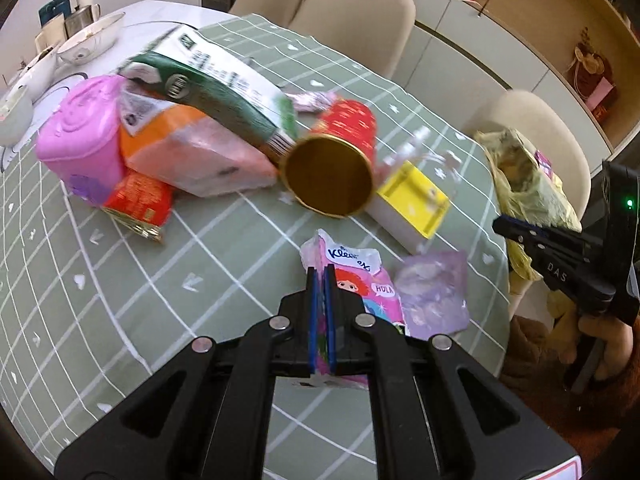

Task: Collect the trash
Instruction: 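Grasp the purple translucent wrapper with the right tool while the left tool holds the Kleenex pack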

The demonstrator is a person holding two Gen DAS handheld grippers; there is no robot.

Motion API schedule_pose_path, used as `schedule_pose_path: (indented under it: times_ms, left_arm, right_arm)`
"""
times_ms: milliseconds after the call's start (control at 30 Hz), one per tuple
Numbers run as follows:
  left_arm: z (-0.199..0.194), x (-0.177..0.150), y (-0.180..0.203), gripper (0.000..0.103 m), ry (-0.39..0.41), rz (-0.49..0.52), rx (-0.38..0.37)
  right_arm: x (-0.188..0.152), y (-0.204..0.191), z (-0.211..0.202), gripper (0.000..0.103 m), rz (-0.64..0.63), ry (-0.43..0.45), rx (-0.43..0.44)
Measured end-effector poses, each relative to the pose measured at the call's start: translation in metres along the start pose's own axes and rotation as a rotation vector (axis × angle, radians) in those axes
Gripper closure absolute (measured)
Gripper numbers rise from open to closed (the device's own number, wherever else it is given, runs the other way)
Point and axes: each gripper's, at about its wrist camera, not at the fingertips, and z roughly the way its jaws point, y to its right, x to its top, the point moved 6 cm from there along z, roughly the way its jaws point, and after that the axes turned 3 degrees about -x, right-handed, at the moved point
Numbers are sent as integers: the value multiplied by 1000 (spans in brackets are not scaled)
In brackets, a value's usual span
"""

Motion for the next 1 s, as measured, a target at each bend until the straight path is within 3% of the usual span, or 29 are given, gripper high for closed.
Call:
schedule_pose_path:
  times_ms: [333,367,467,533,633,833,1000]
  left_arm:
    - [2,11,-46,100,44,-10,-24]
    - [2,11,-50,100,47,-7,-27]
    - [4,12,-60,100,41,0,-39]
    - [5,13,-68,100,42,-6,-51]
    - [4,13,-78,100,51,-26,-60]
    - [3,7,-90,100,51,-73,-72]
    - [4,5,-91,100,44,-70,-72]
  right_arm:
    - [-27,-32,11,94,145,-9,-70]
    - [-29,-37,10,90,146,-2,-61]
    - [-30,-55,8,63,158,8,-14]
    - [-31,-67,9,63,148,2,9]
    - [-28,-79,9,63,111,21,-22]
    - [-27,-105,7,63,36,1,39]
    - [-24,-117,3,63,-18,3,5]
